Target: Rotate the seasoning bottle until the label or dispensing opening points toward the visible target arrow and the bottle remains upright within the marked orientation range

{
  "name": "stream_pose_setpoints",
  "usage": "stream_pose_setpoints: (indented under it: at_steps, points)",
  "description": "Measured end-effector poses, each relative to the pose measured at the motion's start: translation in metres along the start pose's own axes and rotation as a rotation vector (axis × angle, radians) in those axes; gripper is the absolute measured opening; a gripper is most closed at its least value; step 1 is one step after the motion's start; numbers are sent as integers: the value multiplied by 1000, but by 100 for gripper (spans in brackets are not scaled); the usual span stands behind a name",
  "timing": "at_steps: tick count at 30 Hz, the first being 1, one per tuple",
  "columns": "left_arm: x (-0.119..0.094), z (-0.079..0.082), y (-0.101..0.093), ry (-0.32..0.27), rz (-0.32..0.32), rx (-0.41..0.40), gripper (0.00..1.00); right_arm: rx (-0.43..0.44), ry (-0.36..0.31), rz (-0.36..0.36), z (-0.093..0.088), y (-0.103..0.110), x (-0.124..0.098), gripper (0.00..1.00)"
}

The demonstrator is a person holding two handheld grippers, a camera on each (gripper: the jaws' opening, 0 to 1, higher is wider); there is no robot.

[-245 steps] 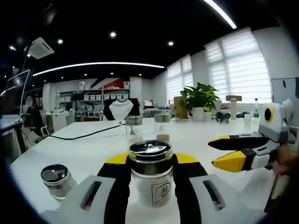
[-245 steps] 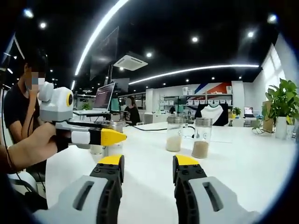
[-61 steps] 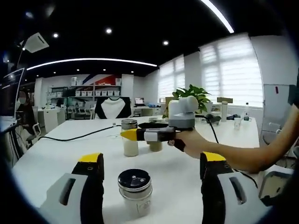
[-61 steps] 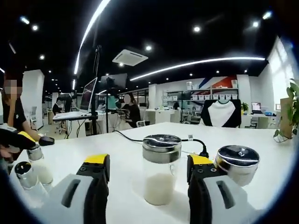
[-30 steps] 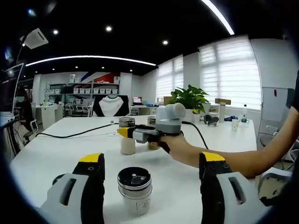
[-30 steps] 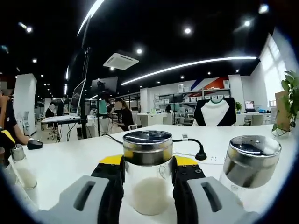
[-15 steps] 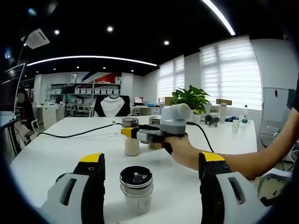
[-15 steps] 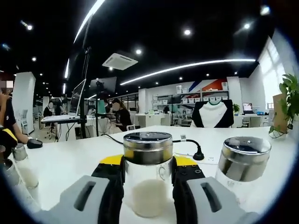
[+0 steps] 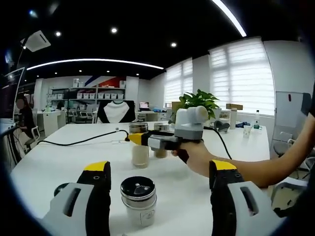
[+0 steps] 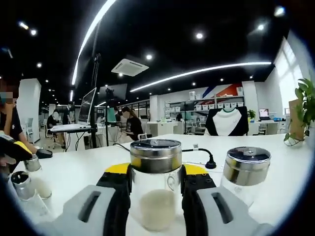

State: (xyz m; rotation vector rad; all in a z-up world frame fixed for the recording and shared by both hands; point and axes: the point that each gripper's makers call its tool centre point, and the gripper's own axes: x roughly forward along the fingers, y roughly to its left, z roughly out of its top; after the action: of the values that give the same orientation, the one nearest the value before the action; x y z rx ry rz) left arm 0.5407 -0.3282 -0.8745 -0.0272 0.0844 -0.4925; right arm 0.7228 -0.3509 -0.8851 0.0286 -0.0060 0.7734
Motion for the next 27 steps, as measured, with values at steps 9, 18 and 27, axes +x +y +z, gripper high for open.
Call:
stream_pose_setpoints:
  at_steps: [9, 18, 27]
  points:
    - [3, -2, -9, 5, -18, -1, 87, -4, -6, 12, 2, 4, -25, 36]
    - [7, 0, -23, 7, -48, 19, 87, -12, 2, 17, 4, 3, -51, 36]
    - [10, 0, -36, 8, -72, 22, 87, -14, -25, 3, 12, 5, -81, 36]
